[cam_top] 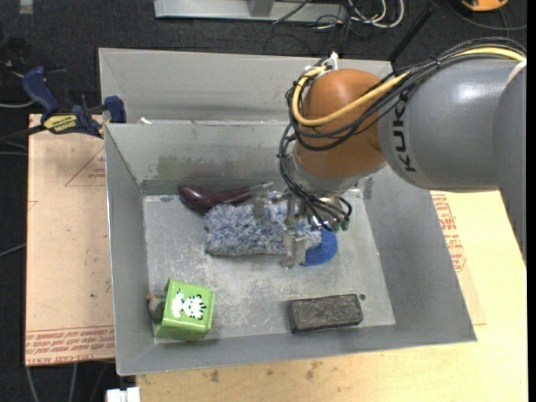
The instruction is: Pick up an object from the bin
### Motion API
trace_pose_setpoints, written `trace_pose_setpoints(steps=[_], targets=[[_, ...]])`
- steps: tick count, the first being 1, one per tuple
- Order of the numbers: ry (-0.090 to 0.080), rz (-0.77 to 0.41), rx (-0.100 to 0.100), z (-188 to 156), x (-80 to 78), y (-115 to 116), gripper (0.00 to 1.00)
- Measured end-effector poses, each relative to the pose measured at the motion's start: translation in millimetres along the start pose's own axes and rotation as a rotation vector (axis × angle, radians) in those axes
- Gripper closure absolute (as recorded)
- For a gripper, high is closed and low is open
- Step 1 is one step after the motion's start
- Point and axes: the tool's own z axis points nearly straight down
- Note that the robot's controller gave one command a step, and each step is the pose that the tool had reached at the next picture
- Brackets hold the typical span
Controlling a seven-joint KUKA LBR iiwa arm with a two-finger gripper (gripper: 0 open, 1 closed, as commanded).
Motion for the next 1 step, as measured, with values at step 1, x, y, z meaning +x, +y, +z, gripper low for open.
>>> trace_pose_setpoints(steps=[1], targets=[[-0.002,-0.077,0.007,26.2,-1.3,-3.7,0.00]])
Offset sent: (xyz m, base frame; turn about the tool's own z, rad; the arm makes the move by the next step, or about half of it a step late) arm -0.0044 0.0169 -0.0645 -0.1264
